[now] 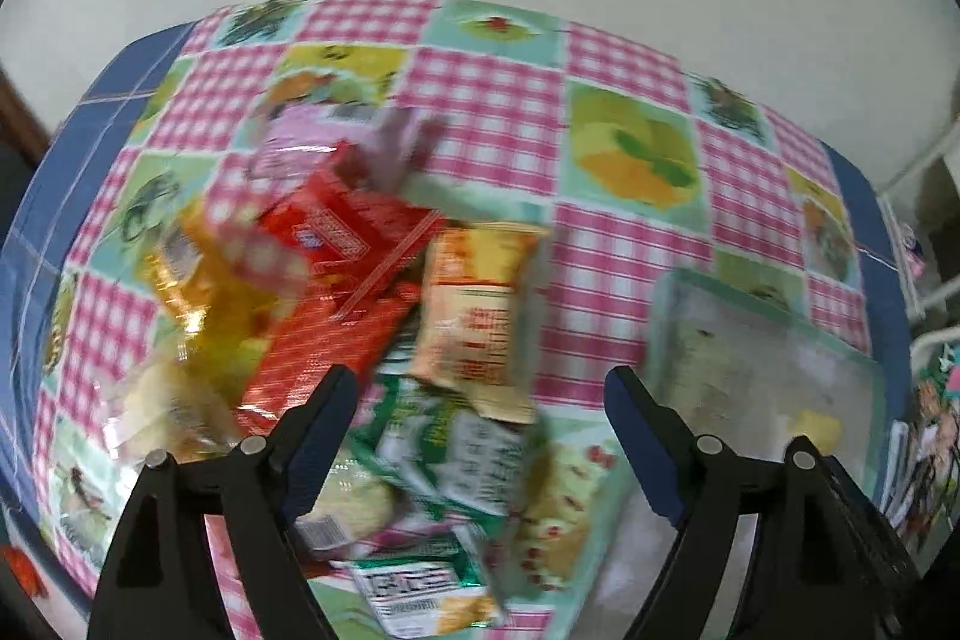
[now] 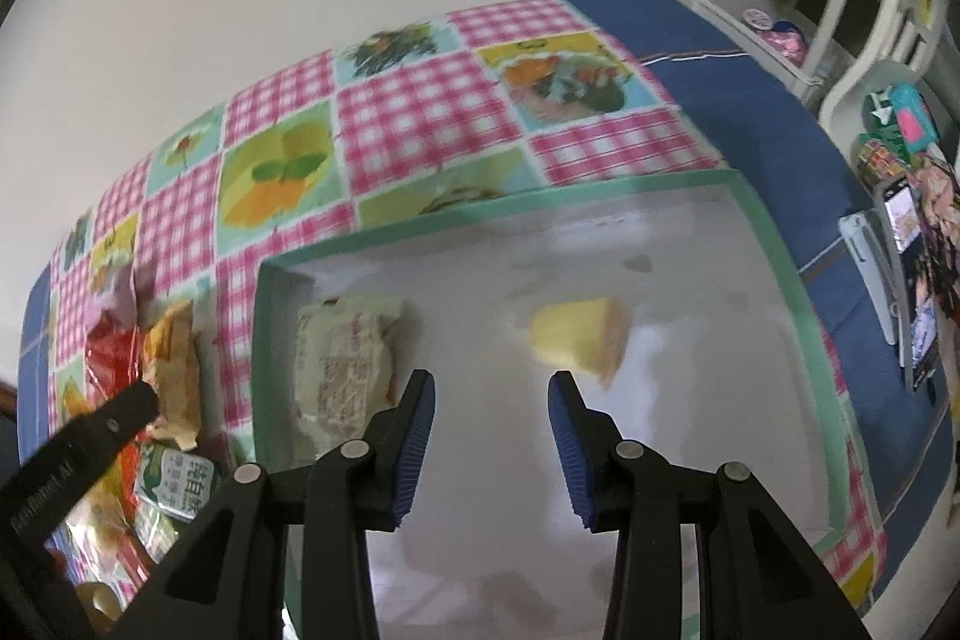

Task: Organize snacks
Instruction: 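Move both tools back over the snack pile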

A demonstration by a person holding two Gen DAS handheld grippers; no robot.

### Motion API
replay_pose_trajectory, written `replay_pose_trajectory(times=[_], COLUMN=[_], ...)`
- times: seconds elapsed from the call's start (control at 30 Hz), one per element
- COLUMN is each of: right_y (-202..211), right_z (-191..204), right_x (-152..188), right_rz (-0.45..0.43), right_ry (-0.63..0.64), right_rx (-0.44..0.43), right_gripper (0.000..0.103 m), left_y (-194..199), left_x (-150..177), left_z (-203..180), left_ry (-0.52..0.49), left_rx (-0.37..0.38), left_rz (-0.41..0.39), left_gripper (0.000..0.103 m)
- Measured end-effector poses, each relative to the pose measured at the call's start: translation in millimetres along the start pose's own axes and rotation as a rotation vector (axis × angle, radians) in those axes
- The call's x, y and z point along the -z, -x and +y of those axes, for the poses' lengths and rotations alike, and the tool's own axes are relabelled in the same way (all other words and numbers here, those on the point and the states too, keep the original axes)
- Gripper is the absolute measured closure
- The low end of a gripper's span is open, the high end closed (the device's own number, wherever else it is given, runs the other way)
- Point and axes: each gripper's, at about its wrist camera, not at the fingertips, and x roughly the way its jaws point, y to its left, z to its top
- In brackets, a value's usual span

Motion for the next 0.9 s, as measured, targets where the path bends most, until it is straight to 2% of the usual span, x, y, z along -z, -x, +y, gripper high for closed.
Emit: replay_pose_trajectory(times=[0.23,0.33,0.43,0.5,0.57,0.67,0.83,0.9], right_y=[1.7,2.8,3.4,4.1,5.0,7.5,14.8,18.7], right_z=[19.1,23.9,29.3,33.2,37.9,46.3,59.0,62.7], right_x=[4.5,5.8,7.1,8.1,9.2,12.0,20.1,24.2], right_rz=[0.002,0.004,0.005,0.006,0.005,-0.003,-0.020,-0.028], right_ry=[0.048,0.059,0.073,0.080,0.090,0.122,0.173,0.191], right_rx=[-0.005,-0.008,-0.011,-0.014,-0.019,-0.015,-0.006,-0.010], right_gripper=[0.061,0.060,0.059,0.051,0.032,0.018,0.000,0.000], left_y=[-5.7,-6.2,-6.3,-6.2,-6.2,-5.5,-0.3,3.8], left_x=[0.4,1.2,1.0,1.7,1.9,3.9,9.3,11.8], left_z=[41.9,53.2,60.2,64.5,69.3,76.0,85.5,89.2], left_ry=[0.104,0.127,0.140,0.151,0.164,0.179,0.189,0.189], left_rx=[-0.020,-0.029,-0.035,-0.040,-0.046,-0.061,-0.065,-0.069], left_rz=[0.024,0.028,0.027,0.025,0.020,0.023,0.013,0.001], left_gripper=[0.018,0.010,0.009,0.009,0.006,0.006,0.006,0.006])
